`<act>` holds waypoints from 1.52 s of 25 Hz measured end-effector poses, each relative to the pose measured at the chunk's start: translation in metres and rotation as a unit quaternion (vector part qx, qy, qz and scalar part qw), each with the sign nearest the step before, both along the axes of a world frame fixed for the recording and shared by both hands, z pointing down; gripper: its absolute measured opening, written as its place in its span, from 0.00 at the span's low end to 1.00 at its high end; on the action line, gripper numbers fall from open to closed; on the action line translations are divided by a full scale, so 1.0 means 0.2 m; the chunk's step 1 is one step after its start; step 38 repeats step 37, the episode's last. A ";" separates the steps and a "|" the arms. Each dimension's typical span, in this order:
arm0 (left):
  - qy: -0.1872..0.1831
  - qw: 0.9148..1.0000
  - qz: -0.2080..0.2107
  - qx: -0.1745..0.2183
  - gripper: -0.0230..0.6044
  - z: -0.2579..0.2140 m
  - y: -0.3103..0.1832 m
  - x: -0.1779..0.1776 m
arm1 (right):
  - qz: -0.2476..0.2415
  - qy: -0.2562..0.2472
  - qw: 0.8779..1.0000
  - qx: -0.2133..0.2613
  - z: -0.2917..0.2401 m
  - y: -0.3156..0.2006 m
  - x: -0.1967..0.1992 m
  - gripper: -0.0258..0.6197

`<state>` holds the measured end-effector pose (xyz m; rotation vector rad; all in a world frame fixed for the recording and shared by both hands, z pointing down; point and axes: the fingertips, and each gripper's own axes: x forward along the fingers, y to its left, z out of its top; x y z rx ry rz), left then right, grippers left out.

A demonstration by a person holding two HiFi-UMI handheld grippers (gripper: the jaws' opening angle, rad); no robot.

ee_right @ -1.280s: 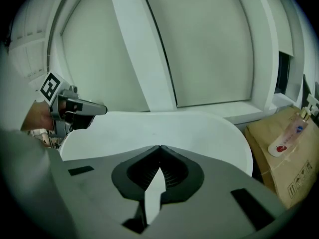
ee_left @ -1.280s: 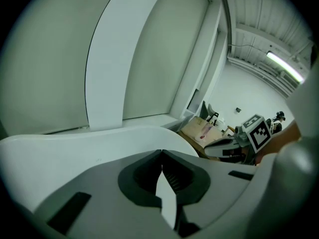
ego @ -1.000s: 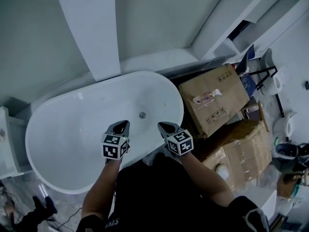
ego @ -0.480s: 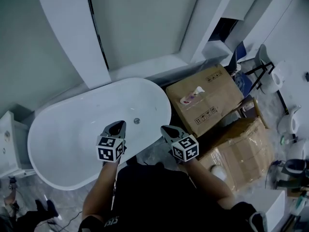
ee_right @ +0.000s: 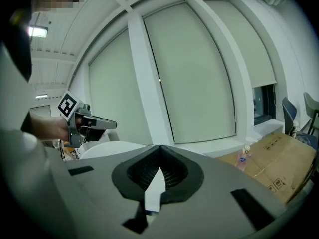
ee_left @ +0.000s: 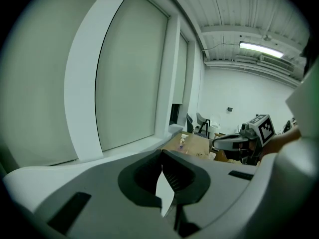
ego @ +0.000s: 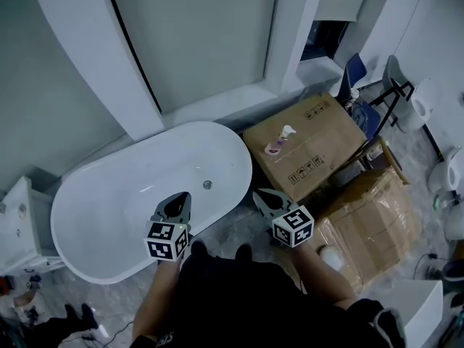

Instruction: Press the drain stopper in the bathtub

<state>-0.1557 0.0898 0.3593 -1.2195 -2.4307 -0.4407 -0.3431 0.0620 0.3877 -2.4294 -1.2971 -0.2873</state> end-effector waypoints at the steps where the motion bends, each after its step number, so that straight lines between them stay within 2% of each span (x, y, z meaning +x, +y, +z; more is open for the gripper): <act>1: -0.002 1.000 0.002 -0.007 0.06 -0.03 0.01 0.00 | 0.009 0.002 1.000 -0.009 -0.04 0.01 -0.01 0.06; 4: -0.010 1.000 0.007 -0.025 0.06 -0.12 0.04 0.01 | 0.032 0.004 0.999 -0.039 -0.17 0.03 -0.02 0.06; 9: -0.029 0.998 0.017 -0.061 0.06 -0.30 0.07 0.10 | 0.032 0.009 0.995 -0.094 -0.43 0.05 0.09 0.06; 16: -0.034 0.995 -0.009 -0.098 0.06 -0.46 0.10 0.44 | 0.000 0.022 0.990 -0.138 -0.68 0.11 0.44 0.06; 20: -0.041 0.994 -0.031 -0.101 0.06 -0.46 0.10 0.61 | -0.014 0.022 0.990 -0.141 -0.69 0.12 0.60 0.06; 26: -0.044 0.993 -0.056 -0.099 0.06 -0.46 0.07 0.78 | -0.027 0.021 0.991 -0.129 -0.66 0.09 0.71 0.06; 32: -0.043 0.993 -0.064 -0.093 0.06 -0.44 0.04 0.86 | -0.034 0.027 0.991 -0.127 -0.65 0.08 0.79 0.06; 38: -0.041 0.993 -0.063 -0.090 0.06 -0.44 0.02 0.87 | -0.037 0.032 0.990 -0.129 -0.67 0.06 0.81 0.06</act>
